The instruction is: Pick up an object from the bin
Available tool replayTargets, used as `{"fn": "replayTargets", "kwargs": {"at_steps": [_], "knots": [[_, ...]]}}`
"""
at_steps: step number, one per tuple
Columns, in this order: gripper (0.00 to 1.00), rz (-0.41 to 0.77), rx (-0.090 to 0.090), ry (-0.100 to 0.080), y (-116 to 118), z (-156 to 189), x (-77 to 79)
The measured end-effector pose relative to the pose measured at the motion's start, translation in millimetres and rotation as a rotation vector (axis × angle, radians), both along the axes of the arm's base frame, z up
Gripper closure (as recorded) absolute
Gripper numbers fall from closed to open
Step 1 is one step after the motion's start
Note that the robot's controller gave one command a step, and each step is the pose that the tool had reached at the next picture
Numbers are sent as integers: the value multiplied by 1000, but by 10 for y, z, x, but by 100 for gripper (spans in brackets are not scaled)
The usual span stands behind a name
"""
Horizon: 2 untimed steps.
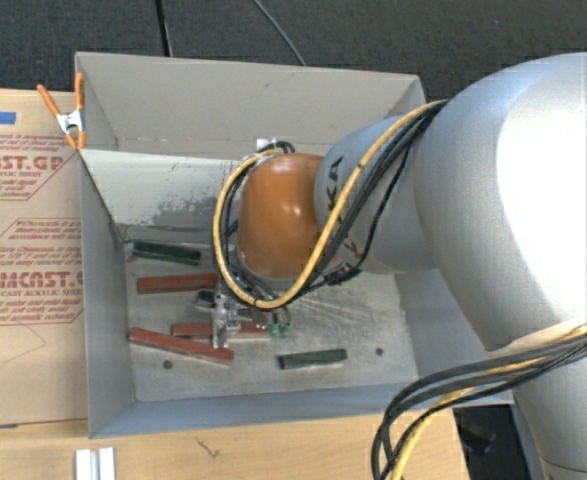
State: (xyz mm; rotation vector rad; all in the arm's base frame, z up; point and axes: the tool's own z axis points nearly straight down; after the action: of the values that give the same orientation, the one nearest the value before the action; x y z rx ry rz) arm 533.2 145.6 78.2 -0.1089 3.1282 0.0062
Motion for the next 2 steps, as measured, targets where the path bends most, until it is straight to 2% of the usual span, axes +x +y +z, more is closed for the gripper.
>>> {"fn": "replayTargets", "kwargs": {"at_steps": [1,2], "knots": [[100,48,-6,18,-44,321,-107],[100,59,-6,16,-44,465,-85]]}}
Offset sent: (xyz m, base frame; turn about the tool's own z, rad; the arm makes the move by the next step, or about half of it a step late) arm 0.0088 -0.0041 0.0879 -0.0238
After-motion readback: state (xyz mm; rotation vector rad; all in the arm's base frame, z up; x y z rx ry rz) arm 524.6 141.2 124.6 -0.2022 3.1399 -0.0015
